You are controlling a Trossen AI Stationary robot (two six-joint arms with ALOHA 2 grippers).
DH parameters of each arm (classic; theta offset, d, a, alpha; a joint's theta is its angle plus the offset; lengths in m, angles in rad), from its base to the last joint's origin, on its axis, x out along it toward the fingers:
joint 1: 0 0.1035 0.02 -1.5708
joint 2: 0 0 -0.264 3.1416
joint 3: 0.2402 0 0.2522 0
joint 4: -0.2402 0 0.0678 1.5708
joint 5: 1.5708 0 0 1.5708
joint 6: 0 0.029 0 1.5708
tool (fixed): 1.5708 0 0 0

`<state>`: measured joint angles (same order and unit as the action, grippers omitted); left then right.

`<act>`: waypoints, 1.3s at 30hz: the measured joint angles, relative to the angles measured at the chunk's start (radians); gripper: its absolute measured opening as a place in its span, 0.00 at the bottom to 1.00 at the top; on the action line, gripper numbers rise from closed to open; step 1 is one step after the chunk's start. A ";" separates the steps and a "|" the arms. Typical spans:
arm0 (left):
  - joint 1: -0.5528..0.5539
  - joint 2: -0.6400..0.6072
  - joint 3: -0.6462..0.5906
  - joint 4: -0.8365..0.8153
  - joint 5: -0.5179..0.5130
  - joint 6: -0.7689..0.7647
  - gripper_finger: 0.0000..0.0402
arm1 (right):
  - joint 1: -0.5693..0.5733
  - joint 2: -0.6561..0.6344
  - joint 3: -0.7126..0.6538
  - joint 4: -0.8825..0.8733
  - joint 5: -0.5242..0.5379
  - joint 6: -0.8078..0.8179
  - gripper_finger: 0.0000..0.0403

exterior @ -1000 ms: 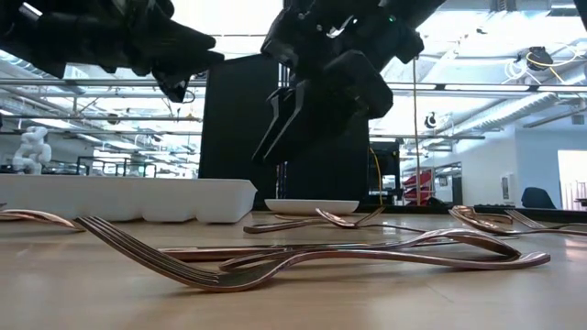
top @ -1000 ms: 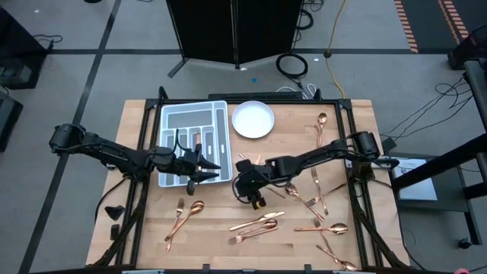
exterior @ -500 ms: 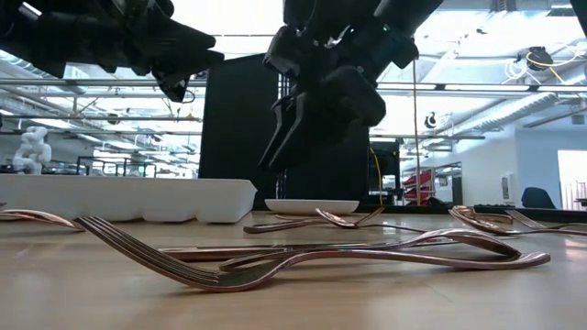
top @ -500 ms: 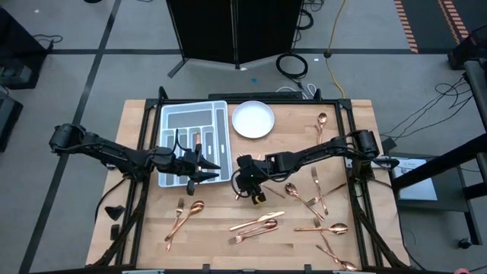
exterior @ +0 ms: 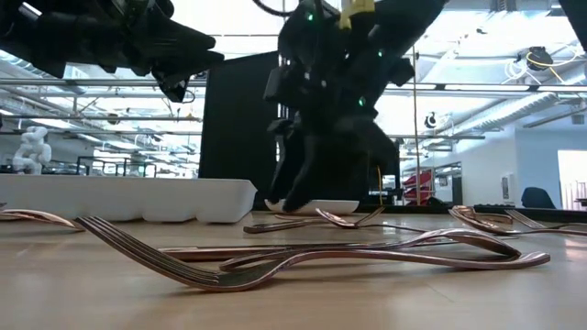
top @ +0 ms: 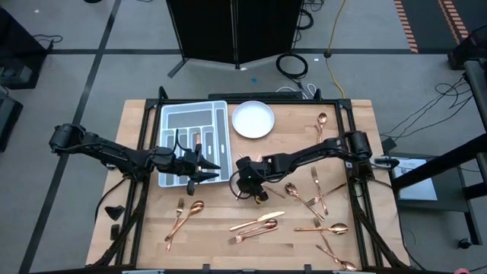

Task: Sort silverware
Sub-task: Put the knife on the utensil tray

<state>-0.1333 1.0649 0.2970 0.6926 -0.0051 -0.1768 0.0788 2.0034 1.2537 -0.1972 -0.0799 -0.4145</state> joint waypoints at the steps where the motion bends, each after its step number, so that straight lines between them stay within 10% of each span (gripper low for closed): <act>1: 0.000 0.000 0.000 0.000 0.000 0.000 0.30 | 0.000 0.007 0.000 0.011 0.000 -0.001 0.45; 20: 0.000 0.000 0.000 -0.006 0.000 0.001 0.30 | -0.025 0.054 0.004 0.019 -0.009 0.017 0.44; 39: 0.000 0.000 0.000 -0.006 0.000 0.000 0.30 | -0.023 0.059 0.000 0.077 -0.118 0.125 0.19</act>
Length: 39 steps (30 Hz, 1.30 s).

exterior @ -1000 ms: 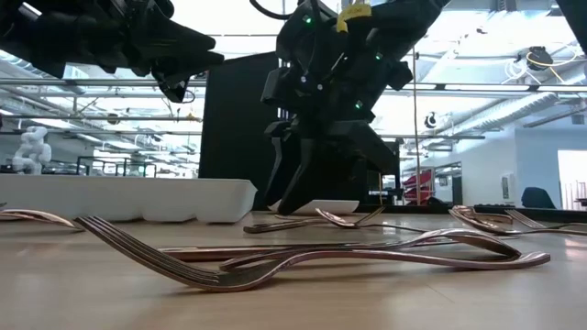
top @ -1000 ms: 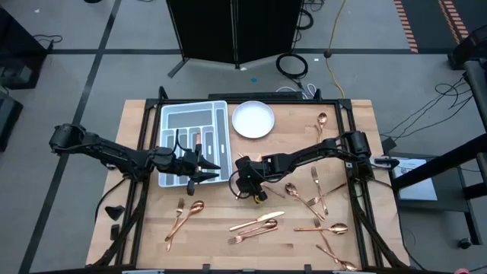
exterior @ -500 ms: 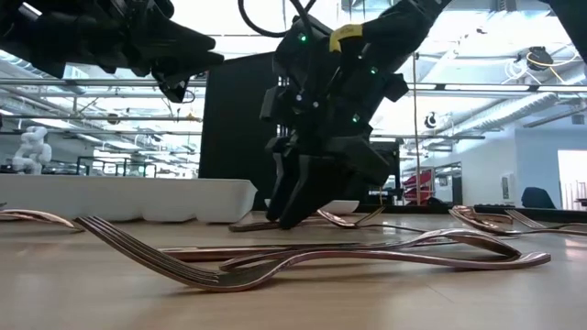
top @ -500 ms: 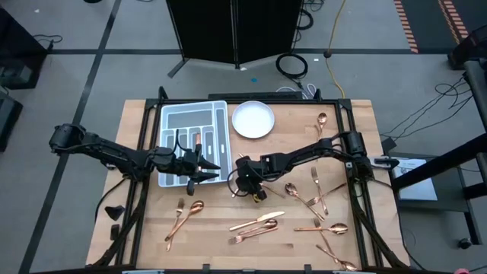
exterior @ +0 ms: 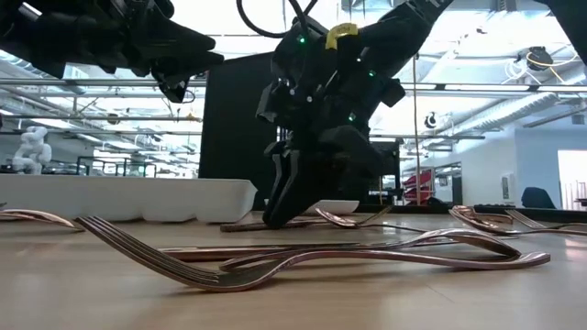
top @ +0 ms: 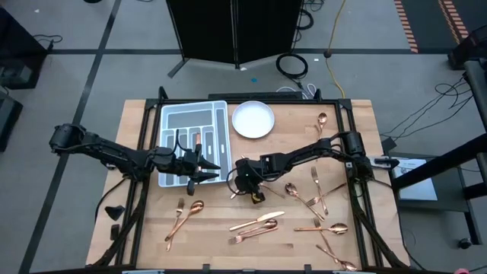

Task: Sort silverware
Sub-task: Put the knife on the utensil tray

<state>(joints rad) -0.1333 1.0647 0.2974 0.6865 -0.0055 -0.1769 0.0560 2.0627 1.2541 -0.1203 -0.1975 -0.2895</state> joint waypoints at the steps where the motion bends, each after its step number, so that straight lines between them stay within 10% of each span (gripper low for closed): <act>1: 0.000 0.000 0.000 0.000 0.000 -0.001 0.30 | 0.002 0.000 0.000 0.013 -0.027 0.013 0.18; 12: -0.061 0.000 0.000 -0.141 0.000 -0.064 0.30 | 0.082 -0.007 0.000 0.251 -0.042 0.035 0.09; 20: -0.199 0.035 0.003 -0.189 -0.147 -0.185 0.30 | 0.101 -0.198 0.000 0.021 -0.032 0.058 0.02; 39: -0.259 0.595 0.309 -0.233 -0.259 -0.181 0.01 | 0.070 -0.318 -0.320 0.162 0.071 0.226 0.01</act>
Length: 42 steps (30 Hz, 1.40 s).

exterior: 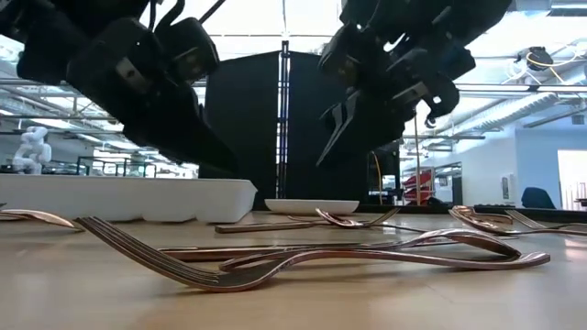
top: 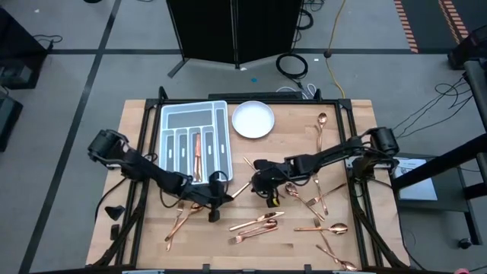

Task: Sort silverware
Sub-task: Put the knife on the utensil tray

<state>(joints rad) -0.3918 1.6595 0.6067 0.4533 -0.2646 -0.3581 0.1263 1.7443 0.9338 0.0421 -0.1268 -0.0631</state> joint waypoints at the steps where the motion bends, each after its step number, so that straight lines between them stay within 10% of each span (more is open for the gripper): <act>1: 0.002 0.007 0.001 -0.003 0.000 0.000 0.01 | -0.001 0.005 0.000 0.002 0.000 0.000 0.01; 42: 0.009 0.082 0.003 -0.056 0.001 -0.021 0.00 | -0.001 0.020 0.002 0.089 0.000 -0.008 0.01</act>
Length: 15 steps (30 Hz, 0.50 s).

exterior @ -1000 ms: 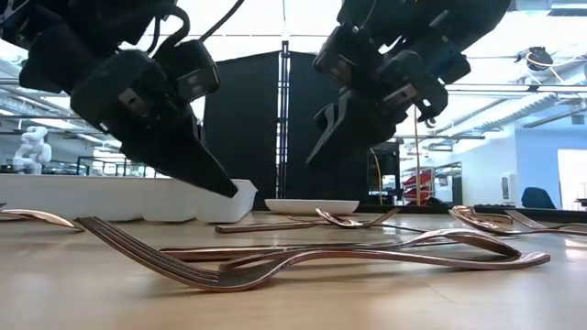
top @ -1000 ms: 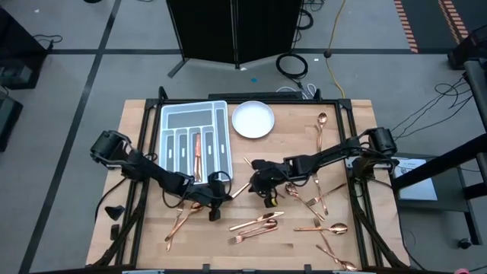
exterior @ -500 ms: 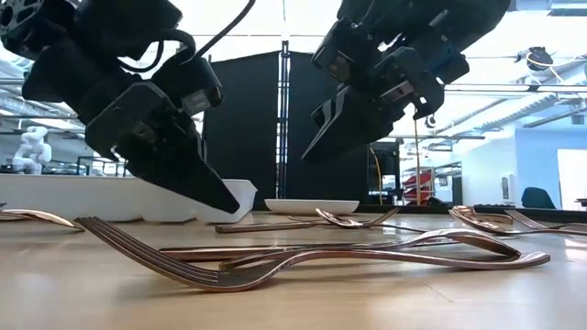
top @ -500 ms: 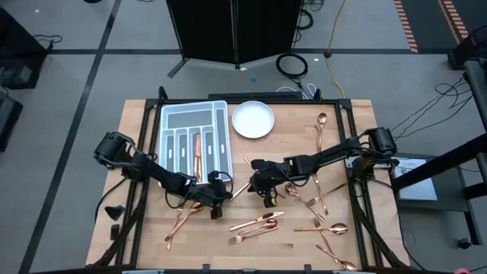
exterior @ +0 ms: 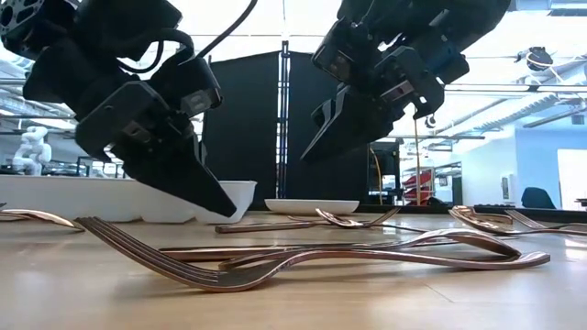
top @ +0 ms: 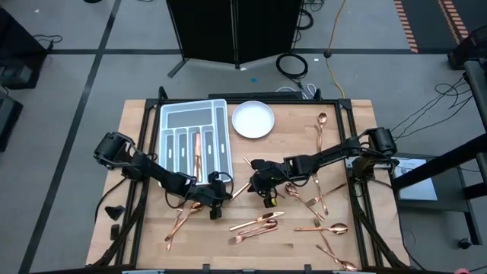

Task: Sort silverware
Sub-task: Put the knife on the utensil tray

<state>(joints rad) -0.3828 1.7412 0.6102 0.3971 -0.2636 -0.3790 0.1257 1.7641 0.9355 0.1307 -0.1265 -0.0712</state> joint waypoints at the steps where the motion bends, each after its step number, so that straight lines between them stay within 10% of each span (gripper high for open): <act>1: 0.000 0.000 0.000 -0.001 0.001 0.000 0.00 | 0.000 0.000 0.000 0.000 0.000 0.000 0.01; 15: -0.022 -0.069 -0.001 0.003 -0.024 0.067 0.00 | 0.000 0.000 0.000 -0.002 0.000 -0.004 0.01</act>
<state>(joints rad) -0.4052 1.6727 0.6090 0.3997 -0.2871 -0.3123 0.1252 1.7641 0.9352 0.1284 -0.1268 -0.0757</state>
